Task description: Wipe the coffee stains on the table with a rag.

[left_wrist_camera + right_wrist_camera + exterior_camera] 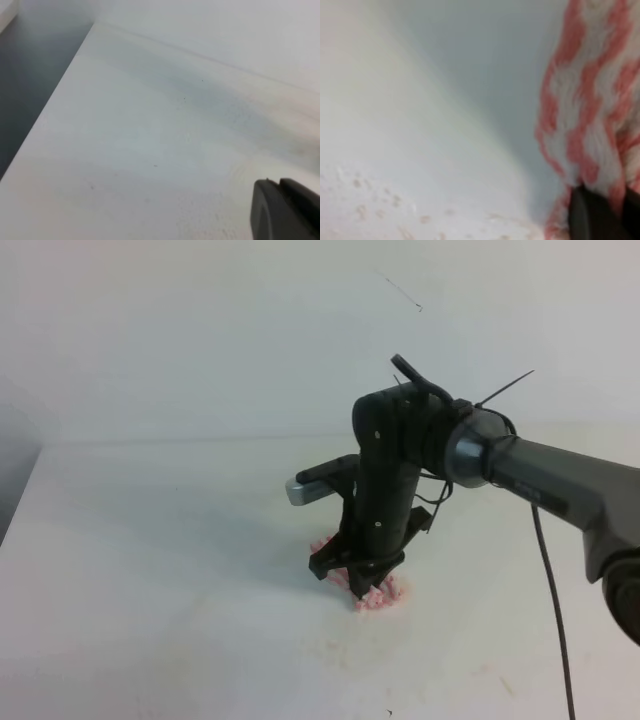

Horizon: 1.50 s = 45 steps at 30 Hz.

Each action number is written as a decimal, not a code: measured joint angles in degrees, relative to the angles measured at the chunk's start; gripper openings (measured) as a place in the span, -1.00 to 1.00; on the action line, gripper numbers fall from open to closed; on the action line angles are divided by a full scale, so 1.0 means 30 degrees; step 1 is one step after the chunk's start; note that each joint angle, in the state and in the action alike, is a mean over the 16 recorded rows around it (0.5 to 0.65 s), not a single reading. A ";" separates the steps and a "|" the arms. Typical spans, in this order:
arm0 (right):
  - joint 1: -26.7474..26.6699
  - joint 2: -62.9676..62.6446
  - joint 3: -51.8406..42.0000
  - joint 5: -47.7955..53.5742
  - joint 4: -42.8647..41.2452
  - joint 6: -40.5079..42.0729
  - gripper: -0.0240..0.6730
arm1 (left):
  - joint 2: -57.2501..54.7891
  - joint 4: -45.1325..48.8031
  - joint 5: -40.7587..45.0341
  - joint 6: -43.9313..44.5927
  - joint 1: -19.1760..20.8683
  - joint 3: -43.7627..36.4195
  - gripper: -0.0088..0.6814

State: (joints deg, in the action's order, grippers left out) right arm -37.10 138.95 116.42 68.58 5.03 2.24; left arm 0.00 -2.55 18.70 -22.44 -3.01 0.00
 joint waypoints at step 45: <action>0.5740 -1.4970 -1.7251 -0.7937 -0.0833 0.0978 0.16 | 0.0000 0.0000 0.0000 0.0000 0.0000 0.0000 -0.98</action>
State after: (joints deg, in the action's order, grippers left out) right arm -19.88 94.04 64.67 44.77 2.53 5.17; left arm 0.00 -2.55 18.70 -22.44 -3.01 0.00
